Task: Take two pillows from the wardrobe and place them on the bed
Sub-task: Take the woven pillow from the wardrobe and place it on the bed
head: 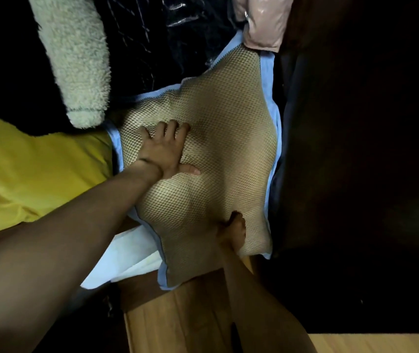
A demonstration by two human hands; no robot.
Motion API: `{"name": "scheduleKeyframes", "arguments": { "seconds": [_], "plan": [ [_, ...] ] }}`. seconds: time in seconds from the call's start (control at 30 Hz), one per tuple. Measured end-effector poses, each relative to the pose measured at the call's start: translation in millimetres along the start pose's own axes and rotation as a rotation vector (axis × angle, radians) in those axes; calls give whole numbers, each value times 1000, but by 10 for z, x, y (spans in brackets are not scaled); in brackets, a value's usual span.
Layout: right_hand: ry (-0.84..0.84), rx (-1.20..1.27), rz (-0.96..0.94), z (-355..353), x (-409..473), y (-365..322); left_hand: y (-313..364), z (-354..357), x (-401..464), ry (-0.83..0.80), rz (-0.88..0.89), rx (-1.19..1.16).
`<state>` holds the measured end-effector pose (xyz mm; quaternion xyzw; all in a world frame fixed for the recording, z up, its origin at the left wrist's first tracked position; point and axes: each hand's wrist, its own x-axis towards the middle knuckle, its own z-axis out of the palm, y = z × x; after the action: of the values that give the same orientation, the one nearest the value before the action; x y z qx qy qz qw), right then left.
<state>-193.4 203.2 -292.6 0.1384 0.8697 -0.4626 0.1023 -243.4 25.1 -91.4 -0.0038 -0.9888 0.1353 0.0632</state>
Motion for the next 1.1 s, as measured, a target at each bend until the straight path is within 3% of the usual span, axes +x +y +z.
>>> {"name": "scheduleKeyframes", "arguments": {
  "seconds": [0.1,0.23,0.33,0.47,0.73,0.9,1.1],
  "plan": [
    [24,74,44,-29,12,64,16,-23,-42,31,2,58],
    [-167,108,189,-229,-123,147,112,-166,-235,89,19,67],
    [-87,-9,123,-448,-373,116,254,-432,-440,134,75,5],
    [-36,40,19,-780,-852,194,558,-871,-790,249,177,45],
    [-174,-89,-315,-1442,-1454,323,726,-1602,-1883,293,327,202],
    [-203,-121,-373,-1512,-1657,-31,564,-1883,-2570,255,200,288],
    [-135,-257,-644,-1519,-1881,-502,461,-2183,-3253,325,-51,259]
  ]
}}
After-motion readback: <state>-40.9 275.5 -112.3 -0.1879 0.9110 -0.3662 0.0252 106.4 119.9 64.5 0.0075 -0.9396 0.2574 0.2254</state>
